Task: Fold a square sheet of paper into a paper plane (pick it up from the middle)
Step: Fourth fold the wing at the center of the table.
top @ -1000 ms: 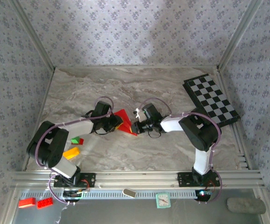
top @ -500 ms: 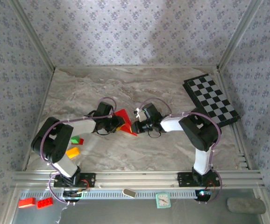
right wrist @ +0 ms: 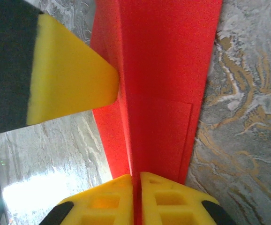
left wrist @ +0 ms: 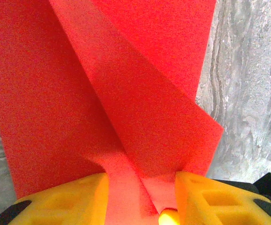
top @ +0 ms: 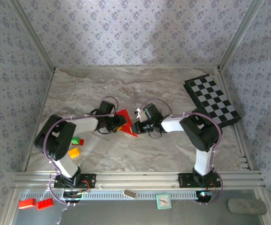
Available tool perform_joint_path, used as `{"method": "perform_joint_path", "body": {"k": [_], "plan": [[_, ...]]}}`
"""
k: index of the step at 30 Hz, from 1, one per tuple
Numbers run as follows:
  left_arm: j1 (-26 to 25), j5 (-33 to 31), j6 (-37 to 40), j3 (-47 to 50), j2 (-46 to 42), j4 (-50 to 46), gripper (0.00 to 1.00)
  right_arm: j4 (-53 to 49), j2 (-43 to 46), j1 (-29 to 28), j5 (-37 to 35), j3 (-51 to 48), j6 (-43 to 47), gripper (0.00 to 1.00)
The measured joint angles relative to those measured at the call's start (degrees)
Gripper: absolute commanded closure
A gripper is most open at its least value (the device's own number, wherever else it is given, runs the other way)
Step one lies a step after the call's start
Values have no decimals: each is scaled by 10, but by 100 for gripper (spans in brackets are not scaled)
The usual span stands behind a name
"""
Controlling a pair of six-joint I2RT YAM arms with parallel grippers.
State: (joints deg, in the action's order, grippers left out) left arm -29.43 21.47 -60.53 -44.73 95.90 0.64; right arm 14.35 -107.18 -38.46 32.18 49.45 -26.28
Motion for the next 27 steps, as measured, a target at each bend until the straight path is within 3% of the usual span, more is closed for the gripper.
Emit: {"method": "perform_joint_path", "body": {"k": [10,19,27], "plan": [[-10,-3,21,-41,17,-53,50,0,0,3,14,2,-4,79],[-11,-3,25,-57,24,-75,49,-10,0,12,13,2,-16,89],[-8,-2,27,-61,8,-82,50,-11,-5,18,23,3,-28,91]]}}
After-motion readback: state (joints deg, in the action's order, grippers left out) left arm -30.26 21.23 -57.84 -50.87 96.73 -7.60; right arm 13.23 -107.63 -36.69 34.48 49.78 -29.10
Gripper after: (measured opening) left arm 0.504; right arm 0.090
